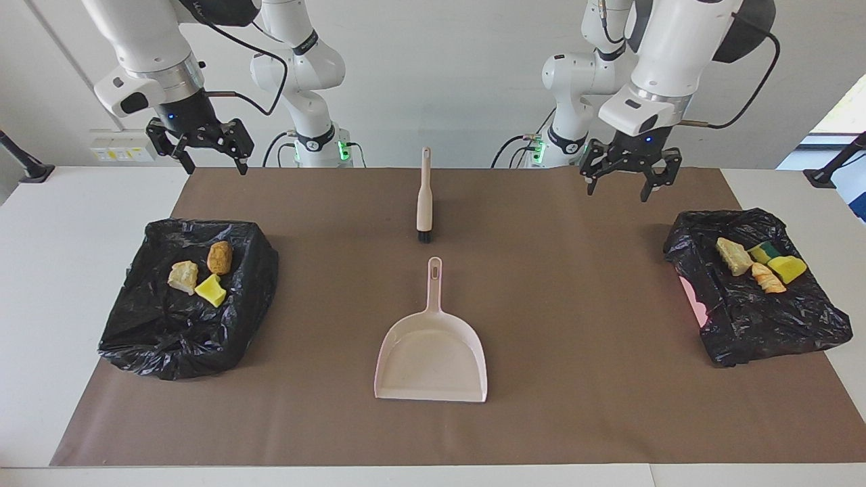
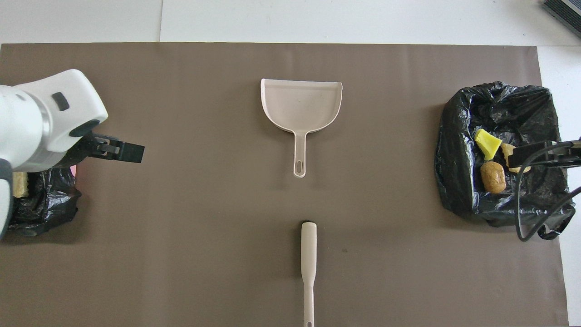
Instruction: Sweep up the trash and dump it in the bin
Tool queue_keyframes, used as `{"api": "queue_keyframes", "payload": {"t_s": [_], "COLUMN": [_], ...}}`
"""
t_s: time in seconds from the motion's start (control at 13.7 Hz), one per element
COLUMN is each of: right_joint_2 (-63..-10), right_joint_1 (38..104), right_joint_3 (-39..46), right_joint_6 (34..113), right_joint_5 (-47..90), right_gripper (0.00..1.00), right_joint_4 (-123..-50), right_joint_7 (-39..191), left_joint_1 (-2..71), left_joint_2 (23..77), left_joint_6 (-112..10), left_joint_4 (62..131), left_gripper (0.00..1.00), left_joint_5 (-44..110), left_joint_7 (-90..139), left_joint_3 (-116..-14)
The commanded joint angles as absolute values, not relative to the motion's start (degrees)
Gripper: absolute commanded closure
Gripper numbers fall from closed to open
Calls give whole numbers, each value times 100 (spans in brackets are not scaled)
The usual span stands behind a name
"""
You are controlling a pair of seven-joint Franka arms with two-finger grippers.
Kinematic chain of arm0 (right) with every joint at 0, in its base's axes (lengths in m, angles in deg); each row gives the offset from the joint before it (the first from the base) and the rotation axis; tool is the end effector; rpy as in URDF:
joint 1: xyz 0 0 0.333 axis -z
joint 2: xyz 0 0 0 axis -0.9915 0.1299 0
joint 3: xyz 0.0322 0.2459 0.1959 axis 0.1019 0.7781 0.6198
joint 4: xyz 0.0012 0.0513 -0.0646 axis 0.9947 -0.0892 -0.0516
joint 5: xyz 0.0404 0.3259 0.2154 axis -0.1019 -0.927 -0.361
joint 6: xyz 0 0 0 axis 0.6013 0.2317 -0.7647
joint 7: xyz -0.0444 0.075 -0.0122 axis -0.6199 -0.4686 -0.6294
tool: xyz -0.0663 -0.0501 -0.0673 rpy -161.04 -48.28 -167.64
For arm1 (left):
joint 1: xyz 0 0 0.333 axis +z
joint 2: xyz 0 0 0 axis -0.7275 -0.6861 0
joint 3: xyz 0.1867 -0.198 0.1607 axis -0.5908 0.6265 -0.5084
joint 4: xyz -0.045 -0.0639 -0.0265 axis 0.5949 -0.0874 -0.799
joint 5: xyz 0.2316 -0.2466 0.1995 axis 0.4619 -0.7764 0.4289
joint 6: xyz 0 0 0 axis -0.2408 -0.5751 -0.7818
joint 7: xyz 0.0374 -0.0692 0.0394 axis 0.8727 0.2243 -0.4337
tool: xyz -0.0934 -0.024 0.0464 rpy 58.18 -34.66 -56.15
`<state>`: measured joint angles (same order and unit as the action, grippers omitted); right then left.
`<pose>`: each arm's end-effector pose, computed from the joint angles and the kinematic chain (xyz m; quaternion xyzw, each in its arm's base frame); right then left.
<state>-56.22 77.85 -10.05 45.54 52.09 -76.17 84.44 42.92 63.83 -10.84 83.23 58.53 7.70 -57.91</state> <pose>0.5279 -0.0174 0.6381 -0.9999 0.0170 -0.0022 0.0027 0.5280 -0.1342 0.6341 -0.9886 0.1359 -0.0641 0.0056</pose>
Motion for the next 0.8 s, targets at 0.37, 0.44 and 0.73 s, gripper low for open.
{"api": "queue_keyframes", "payload": {"t_s": [0.37, 0.44, 0.73], "right_joint_2": [-5556, -5582, -5591], "right_joint_1": [7902, 7902, 7893], "right_joint_3": [-1019, -1019, -1019], "right_joint_6": [4249, 4249, 4275], "right_joint_5": [4998, 5007, 5016], "right_gripper": [0, 0, 0], "right_joint_4": [-7502, -7520, -7555], "right_joint_7": [8267, 8267, 8276], "left_joint_1": [4598, 4598, 4598], "left_joint_2": [6067, 6093, 6111], "left_joint_6": [97, 114, 114], "left_joint_4": [7090, 7152, 7161], "left_gripper": [0, 0, 0], "left_joint_5": [5709, 5709, 5717], "left_joint_7": [432, 449, 502], "left_joint_3": [-5800, -5809, -5818]}}
